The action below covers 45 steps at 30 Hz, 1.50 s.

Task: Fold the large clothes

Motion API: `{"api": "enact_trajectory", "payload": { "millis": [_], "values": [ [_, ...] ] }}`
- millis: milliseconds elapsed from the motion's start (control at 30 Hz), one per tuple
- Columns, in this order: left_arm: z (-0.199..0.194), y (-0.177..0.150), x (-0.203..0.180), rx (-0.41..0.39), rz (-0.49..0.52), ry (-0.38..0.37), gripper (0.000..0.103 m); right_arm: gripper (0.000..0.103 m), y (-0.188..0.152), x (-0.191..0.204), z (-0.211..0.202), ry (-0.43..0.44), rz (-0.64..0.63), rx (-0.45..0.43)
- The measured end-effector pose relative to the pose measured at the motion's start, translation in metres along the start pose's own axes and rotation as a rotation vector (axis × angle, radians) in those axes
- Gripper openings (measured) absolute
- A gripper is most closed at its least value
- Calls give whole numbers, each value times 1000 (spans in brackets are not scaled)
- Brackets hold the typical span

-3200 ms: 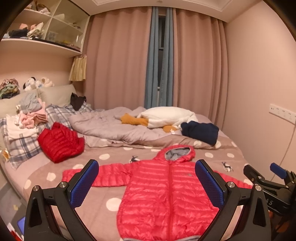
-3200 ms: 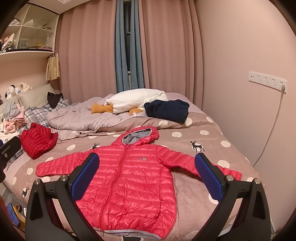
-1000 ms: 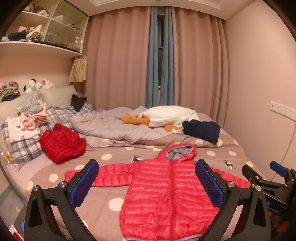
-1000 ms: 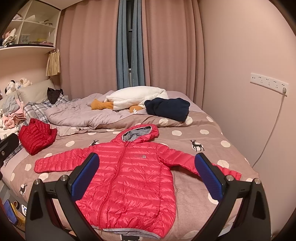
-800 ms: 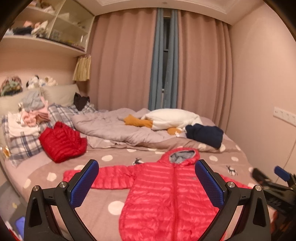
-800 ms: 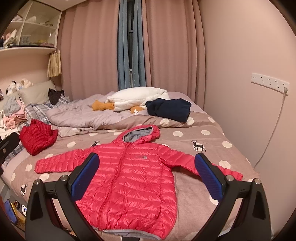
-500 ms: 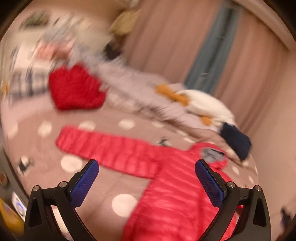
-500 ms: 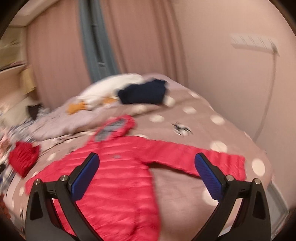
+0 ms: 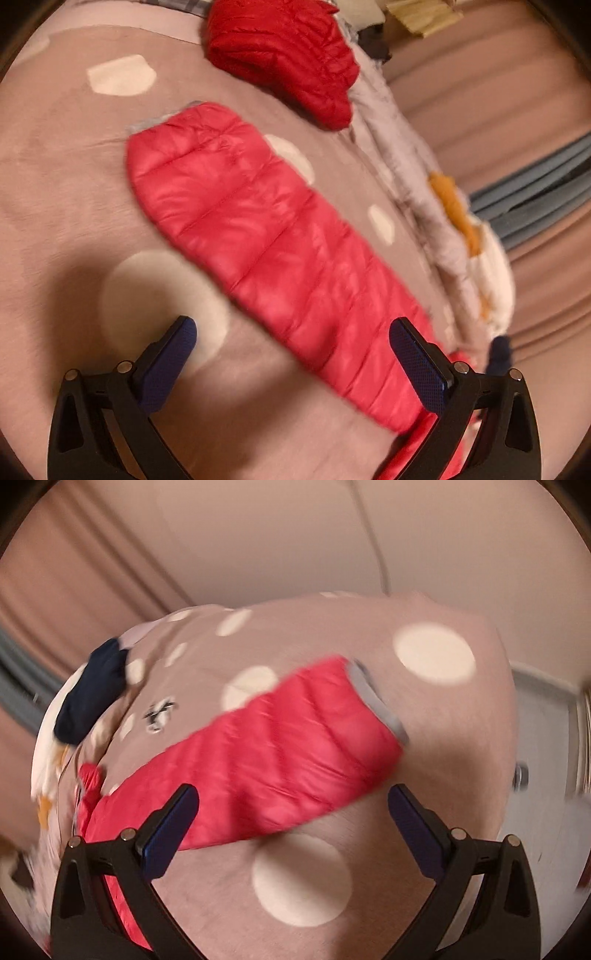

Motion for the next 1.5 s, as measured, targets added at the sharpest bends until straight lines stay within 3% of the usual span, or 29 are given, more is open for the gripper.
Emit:
{"api": "enact_trajectory", "payload": {
  "millis": [67, 167, 233, 267, 300, 333, 367, 400, 500, 567, 700, 767, 833, 867, 1033, 1100, 1200, 1267, 1367, 1500],
  "values": [
    [5, 4, -9, 13, -2, -116, 103, 103, -5, -5, 8, 19, 53, -22],
    [20, 7, -19, 49, -2, -181, 100, 103, -7, 0, 9, 67, 83, -90],
    [28, 11, -25, 44, -14, -148, 87, 100, -7, 11, 21, 199, 115, -79],
    [30, 10, -28, 55, -12, -127, 68, 98, -6, 13, 28, 240, 130, -70],
    [34, 12, -27, 71, -7, -113, 41, 85, -4, 15, 36, 249, 142, -66],
    [37, 9, -27, 94, 12, -81, 27, 60, -1, 18, 43, 215, 138, -65],
    [36, 5, -27, 98, 48, -42, 18, 42, 3, 20, 49, 177, 127, -56],
    [36, 3, -27, 80, 65, -31, 17, 23, 6, 20, 53, 166, 132, -49],
    [11, -7, -27, 9, 147, 33, 14, 12, 26, 13, 60, 166, 165, -68],
    [-4, -13, -30, -32, 218, 75, 13, 11, 41, 14, 59, 155, 111, -80],
    [-30, -17, -28, -92, 275, 80, 13, 12, 63, 15, 65, 107, 22, -36],
    [-44, -21, -27, -116, 280, 78, 13, 19, 66, 10, 67, 109, 48, -19],
    [-54, -24, -26, -145, 300, 89, 13, 41, 65, -4, 61, 105, 80, -34],
    [-52, -23, -29, -156, 317, 112, 13, 45, 66, -10, 59, 98, 97, -44],
    [-38, -21, -35, -154, 344, 191, 13, 43, 71, -28, 43, 96, 145, -92],
    [-37, -23, -37, -164, 350, 211, 13, 23, 74, -24, 34, 58, 106, -122],
    [-40, -26, -44, -207, 399, 254, 13, 12, 76, 16, 23, 50, -68, -158],
    [-43, -28, -51, -236, 425, 279, 13, 11, 70, 66, 19, 70, -255, -160],
    [-49, -28, -55, -253, 398, 268, 13, 11, 39, 154, 8, 208, -458, -158],
    [-54, -29, -61, -278, 394, 264, 13, 11, -35, 264, -1, 408, -636, -89]
  ]
}}
Point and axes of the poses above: each gripper's, at about its wrist camera, not at the fingertips, and z roughly the way its jaws point, x to its left, y to its top, the point moved 3 cm from there along z, roughly the way its jaws point, and after that the axes turned 14 degrees about y, right-handed, at the moved point
